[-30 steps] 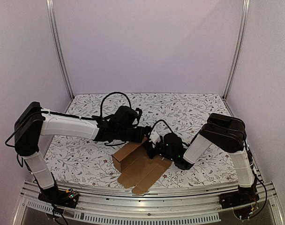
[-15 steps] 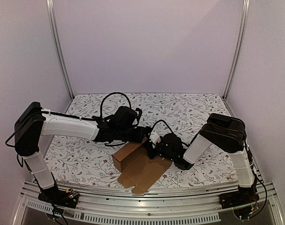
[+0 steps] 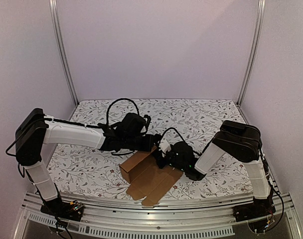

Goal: Fold the paper box

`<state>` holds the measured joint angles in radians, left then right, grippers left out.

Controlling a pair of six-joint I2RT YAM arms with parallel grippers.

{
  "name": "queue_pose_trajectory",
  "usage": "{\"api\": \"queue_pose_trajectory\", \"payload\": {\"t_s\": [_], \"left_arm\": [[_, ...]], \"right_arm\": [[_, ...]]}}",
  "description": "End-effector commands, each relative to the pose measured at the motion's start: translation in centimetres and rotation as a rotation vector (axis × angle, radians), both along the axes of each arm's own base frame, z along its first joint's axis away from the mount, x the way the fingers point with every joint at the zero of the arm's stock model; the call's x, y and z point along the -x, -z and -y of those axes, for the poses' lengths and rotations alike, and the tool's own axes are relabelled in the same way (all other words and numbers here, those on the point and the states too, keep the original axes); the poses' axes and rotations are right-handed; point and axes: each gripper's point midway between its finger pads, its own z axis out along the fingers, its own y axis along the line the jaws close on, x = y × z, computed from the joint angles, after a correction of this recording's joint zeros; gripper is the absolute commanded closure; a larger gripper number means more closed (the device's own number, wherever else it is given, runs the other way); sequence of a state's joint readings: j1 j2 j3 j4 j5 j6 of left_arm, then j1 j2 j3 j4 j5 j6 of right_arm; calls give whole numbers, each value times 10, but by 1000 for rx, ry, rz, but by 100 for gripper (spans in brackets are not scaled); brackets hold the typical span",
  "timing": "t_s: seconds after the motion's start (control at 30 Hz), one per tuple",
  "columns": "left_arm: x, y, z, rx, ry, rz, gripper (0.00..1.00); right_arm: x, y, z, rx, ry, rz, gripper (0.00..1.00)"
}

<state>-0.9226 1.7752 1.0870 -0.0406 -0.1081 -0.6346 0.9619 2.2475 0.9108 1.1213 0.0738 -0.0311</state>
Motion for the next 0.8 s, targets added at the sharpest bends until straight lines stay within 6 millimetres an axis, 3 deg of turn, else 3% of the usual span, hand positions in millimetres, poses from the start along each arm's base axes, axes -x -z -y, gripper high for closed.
{"api": "queue_pose_trajectory", "payload": {"t_s": [0.0,0.27,0.63,0.67,0.77], "left_arm": [[15,40,-16,-85,11,-100,100],[14,39,-16,-92,11,-95,100],[15,42,-18,-98,6,-101,100],[15,41,-18,-98,7,-102,100],[14,40,-18,-97,6,-98,100]], "right_arm": [[-2,-4,4,-25,35,13,84],[-3,-24,7,-59,47,37,81],[-1,-35,5,-101,37,46,78],[-1,-36,4,-102,37,47,80],[-1,-34,3,-90,32,44,100]]}}
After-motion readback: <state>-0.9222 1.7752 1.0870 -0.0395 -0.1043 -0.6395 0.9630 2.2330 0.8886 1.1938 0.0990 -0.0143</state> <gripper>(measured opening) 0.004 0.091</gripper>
